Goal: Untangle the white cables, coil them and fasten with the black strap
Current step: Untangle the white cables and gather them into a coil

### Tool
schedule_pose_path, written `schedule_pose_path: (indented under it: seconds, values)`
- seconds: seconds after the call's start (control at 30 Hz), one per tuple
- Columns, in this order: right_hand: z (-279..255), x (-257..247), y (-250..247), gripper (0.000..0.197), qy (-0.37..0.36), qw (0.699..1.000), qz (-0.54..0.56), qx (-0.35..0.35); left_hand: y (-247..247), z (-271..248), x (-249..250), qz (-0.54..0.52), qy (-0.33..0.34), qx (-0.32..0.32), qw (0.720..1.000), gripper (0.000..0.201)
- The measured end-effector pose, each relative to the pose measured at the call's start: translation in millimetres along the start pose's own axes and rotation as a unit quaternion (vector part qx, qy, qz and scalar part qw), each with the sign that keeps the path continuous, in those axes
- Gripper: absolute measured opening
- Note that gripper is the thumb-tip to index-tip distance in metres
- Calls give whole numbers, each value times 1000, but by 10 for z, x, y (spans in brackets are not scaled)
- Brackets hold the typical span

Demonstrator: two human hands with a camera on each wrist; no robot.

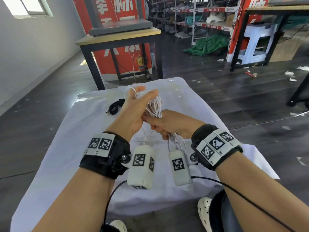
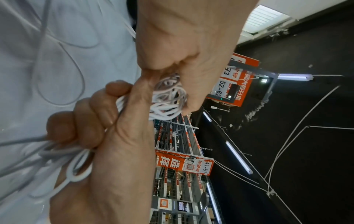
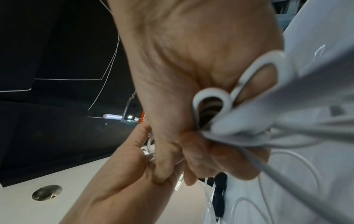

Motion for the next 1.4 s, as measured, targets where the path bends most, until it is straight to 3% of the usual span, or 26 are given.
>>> schedule_pose_path:
  seconds: [0.2,0.43,0.6,0.7,0.8,0.97,1.2,1.27,1.33,1.4]
  values:
    - [-10,-95,76,43,-37,999,0,-33,-38,-5,16,-125,-32,-25,991,4]
    - [1,-171,91,30,-72,991,110,-29,-49,-8,41,-234,-52,-40,970,5]
    - [18,-130,110,20,-55,984,166,-32,-21,-39,49,-249,-60,-48,965,12]
    - [13,-160,115,29,-46,990,126,-32,-56,-25,52,-220,-67,-49,972,11]
    - [11,-171,91,45,-32,995,99,-9,-110,-16,84,-120,-58,-39,990,12]
    - [27,-126,-1,53,-30,995,91,24,-196,-15,151,65,-51,-28,996,39]
    - [-14,-96,-39,51,-25,990,141,-4,-544,1,309,171,21,113,979,37]
    - [-19,-90,-73,51,-26,989,146,-4,-666,55,313,111,6,120,986,32]
    - [-22,-78,-89,51,-24,989,146,-8,-723,89,279,-45,-43,69,996,25]
    - [-33,-67,-85,51,-19,990,137,-20,-744,111,270,-159,-73,32,984,21]
Point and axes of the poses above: each hand's wrist, its own z-axis towards the middle knuckle, its own y-axis out of the palm, x = y × z, the point moved 7 cm from there along z, towards the middle knuckle, and after that the axes turned 12 degrees about -y, right-handed, at the moved point
